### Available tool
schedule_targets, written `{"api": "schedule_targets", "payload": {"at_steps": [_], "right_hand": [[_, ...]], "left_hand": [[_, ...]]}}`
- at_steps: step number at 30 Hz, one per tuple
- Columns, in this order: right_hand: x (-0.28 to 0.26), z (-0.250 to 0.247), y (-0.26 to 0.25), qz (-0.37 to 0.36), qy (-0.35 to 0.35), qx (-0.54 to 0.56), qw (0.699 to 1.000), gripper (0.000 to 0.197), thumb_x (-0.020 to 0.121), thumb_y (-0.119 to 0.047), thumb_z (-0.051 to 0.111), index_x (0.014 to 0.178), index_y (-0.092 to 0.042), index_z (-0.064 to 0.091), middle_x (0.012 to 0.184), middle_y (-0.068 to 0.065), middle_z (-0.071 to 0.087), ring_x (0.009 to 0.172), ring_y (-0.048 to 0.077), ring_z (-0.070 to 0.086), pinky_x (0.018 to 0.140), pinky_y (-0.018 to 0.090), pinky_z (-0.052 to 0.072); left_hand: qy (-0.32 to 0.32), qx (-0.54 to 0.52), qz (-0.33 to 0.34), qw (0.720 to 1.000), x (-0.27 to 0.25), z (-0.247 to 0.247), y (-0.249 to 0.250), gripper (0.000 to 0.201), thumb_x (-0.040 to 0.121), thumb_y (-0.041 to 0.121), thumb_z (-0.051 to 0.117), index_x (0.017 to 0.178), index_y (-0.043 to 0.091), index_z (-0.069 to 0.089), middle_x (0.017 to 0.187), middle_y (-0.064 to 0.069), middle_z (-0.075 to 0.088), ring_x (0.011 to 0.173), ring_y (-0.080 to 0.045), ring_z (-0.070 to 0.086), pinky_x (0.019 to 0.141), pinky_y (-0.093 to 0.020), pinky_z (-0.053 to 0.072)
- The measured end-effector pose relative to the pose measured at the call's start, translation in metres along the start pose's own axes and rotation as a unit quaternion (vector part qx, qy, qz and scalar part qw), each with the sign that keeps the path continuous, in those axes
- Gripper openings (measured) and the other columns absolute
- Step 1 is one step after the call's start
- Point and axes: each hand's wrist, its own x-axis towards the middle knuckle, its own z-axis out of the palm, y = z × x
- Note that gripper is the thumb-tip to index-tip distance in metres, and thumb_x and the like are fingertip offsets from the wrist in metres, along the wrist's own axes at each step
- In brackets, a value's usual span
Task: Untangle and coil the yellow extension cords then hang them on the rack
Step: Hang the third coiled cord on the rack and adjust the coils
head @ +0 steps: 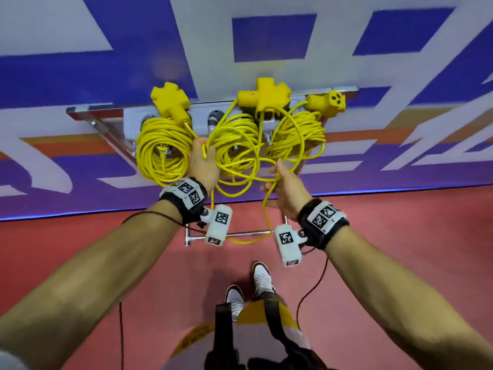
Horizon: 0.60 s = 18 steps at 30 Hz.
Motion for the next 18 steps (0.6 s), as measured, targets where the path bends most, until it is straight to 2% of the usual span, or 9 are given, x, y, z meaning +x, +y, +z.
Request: {"api": "schedule_targets", "payload": {"at_steps": [3,5,8,9,11,13,15,17,18], "right_hand": [[-0.011,0.016,-0.038,-0.002,0.021,0.020,1.000,0.031,0.104,-0.036,0.039,0.082,-0.018,0.050,0.057,0.000,0.048,0.067,0.019,0.060,0.071,0.043,0.049],[-0.016,0.028,-0.061,0.014,0.014,0.062,0.998,0.030,0.104,-0.026,0.038,0.079,-0.013,0.049,0.060,0.003,0.046,0.069,0.022,0.064,0.067,0.052,0.056],[-0.022,0.053,-0.090,0.049,-0.009,0.132,0.990,0.030,0.102,-0.015,0.035,0.075,-0.008,0.045,0.063,0.008,0.051,0.078,0.028,0.064,0.056,0.058,0.055],[-0.024,0.063,-0.097,0.053,-0.023,0.158,0.986,0.029,0.102,-0.013,0.034,0.076,-0.007,0.046,0.066,0.012,0.054,0.080,0.030,0.063,0.056,0.059,0.054],[-0.023,0.079,-0.105,0.055,-0.040,0.207,0.976,0.028,0.102,-0.011,0.032,0.082,-0.003,0.049,0.079,0.017,0.058,0.087,0.033,0.062,0.066,0.063,0.053],[-0.021,0.091,-0.108,0.047,-0.021,0.228,0.972,0.027,0.101,-0.008,0.032,0.086,0.003,0.052,0.087,0.023,0.058,0.095,0.039,0.062,0.072,0.062,0.050],[-0.017,0.098,-0.109,0.041,0.013,0.216,0.975,0.025,0.099,-0.005,0.032,0.097,0.007,0.054,0.093,0.027,0.060,0.087,0.040,0.064,0.067,0.060,0.051],[-0.013,0.100,-0.109,0.033,0.035,0.199,0.979,0.023,0.098,-0.004,0.032,0.100,0.005,0.053,0.094,0.024,0.059,0.086,0.038,0.064,0.063,0.059,0.053],[-0.014,0.099,-0.109,0.030,0.037,0.188,0.981,0.021,0.098,-0.005,0.032,0.094,0.002,0.051,0.087,0.020,0.055,0.087,0.037,0.063,0.067,0.059,0.052]], "left_hand": [[-0.079,-0.014,-0.007,0.997,-0.016,-0.020,0.020,0.035,0.083,0.039,0.056,0.113,0.054,0.047,0.099,-0.015,0.058,0.097,-0.048,0.059,0.085,-0.061,0.052],[-0.114,-0.066,0.004,0.991,-0.033,-0.031,0.028,0.057,0.088,0.016,0.062,0.137,0.039,0.042,0.088,-0.003,0.054,0.084,-0.034,0.061,0.082,-0.049,0.056],[-0.119,-0.117,0.046,0.985,-0.061,-0.039,0.033,0.089,0.092,0.003,0.064,0.157,0.028,0.010,0.087,-0.006,0.057,0.071,-0.017,0.059,0.071,-0.021,0.052],[-0.117,-0.136,0.053,0.982,-0.068,-0.040,0.035,0.094,0.092,0.005,0.064,0.157,0.031,0.000,0.092,-0.010,0.059,0.071,-0.020,0.061,0.071,-0.023,0.054],[-0.117,-0.171,0.050,0.977,-0.075,-0.041,0.042,0.093,0.091,0.025,0.060,0.152,0.044,-0.008,0.101,-0.014,0.065,0.080,-0.031,0.065,0.080,-0.041,0.057],[-0.125,-0.252,0.002,0.960,-0.078,-0.042,0.048,0.099,0.080,0.046,0.063,0.150,0.051,-0.007,0.118,-0.012,0.067,0.096,-0.029,0.068,0.094,-0.053,0.053],[-0.144,-0.304,-0.011,0.942,-0.080,-0.042,0.056,0.116,0.067,0.052,0.077,0.152,0.043,-0.001,0.130,-0.011,0.062,0.100,-0.018,0.070,0.096,-0.052,0.053],[-0.153,-0.248,0.005,0.957,-0.079,-0.039,0.063,0.120,0.056,0.049,0.085,0.148,0.037,0.009,0.119,-0.007,0.066,0.093,-0.017,0.071,0.088,-0.044,0.057],[-0.143,-0.172,0.013,0.975,-0.075,-0.038,0.063,0.116,0.055,0.047,0.087,0.144,0.036,0.013,0.108,-0.006,0.069,0.090,-0.021,0.071,0.082,-0.043,0.058]]}}
